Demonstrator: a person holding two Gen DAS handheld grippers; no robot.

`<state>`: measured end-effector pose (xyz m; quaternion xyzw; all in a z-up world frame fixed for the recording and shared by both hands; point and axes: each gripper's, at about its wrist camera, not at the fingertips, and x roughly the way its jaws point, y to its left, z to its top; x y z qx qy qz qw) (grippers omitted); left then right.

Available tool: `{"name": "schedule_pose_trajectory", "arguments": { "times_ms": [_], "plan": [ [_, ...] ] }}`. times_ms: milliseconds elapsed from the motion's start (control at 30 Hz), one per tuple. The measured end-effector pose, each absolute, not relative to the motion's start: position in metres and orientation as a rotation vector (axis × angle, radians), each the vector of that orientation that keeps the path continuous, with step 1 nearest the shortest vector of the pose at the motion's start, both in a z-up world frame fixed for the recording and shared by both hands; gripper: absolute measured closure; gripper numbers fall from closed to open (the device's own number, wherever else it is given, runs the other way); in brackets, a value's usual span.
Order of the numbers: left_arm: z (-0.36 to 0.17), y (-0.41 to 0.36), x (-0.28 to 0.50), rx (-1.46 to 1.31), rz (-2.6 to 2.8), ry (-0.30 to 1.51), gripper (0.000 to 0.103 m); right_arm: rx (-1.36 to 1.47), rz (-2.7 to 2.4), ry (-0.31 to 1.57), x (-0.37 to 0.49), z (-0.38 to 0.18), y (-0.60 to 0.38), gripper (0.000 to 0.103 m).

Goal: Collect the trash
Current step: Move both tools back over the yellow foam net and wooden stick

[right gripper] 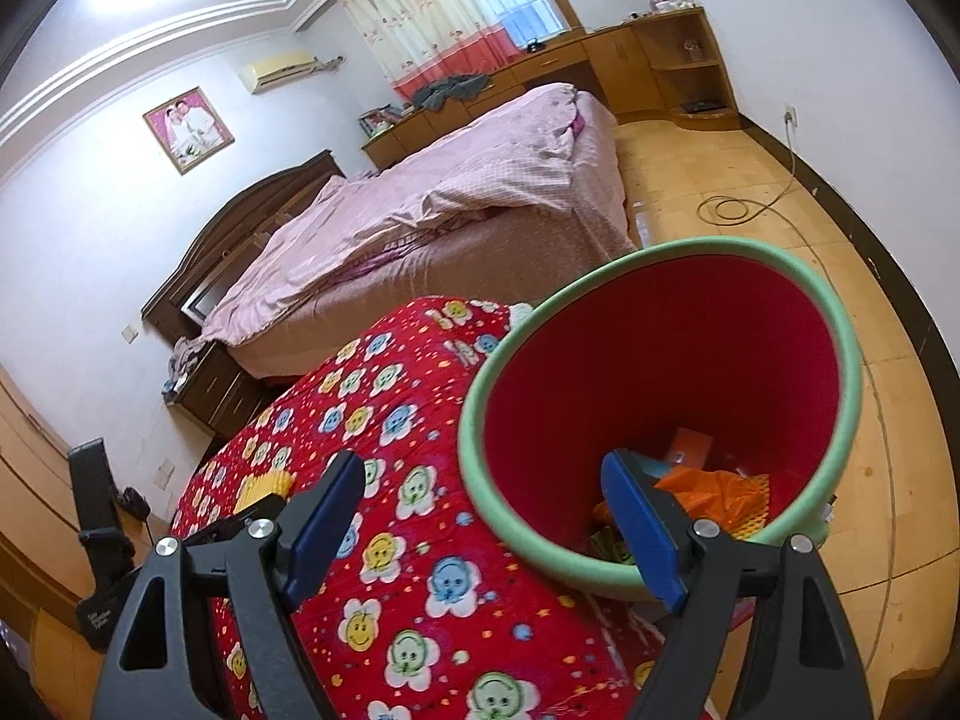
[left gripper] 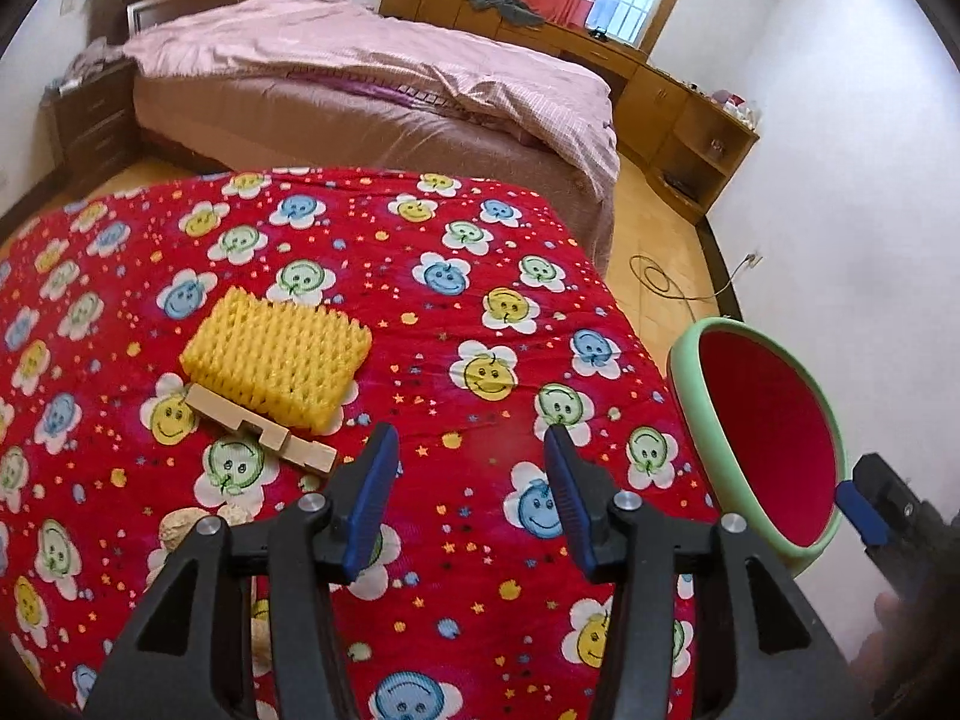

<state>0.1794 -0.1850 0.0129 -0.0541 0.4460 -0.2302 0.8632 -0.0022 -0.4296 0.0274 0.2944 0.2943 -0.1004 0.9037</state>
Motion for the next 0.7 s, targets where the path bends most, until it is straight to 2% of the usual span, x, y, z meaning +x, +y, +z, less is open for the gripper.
{"name": "schedule_pose_trajectory", "arguments": {
  "times_ms": [300,700],
  "plan": [
    [-0.010,-0.176,0.198,-0.127,-0.450,1.002,0.053,0.564,-0.188,0.634,0.012,0.024,-0.410,0.020],
    [-0.010,-0.130,0.210,-0.098,-0.326,1.002,0.053,0.561,-0.155,0.651,0.021,0.020,-0.398,0.020]
  ]
}}
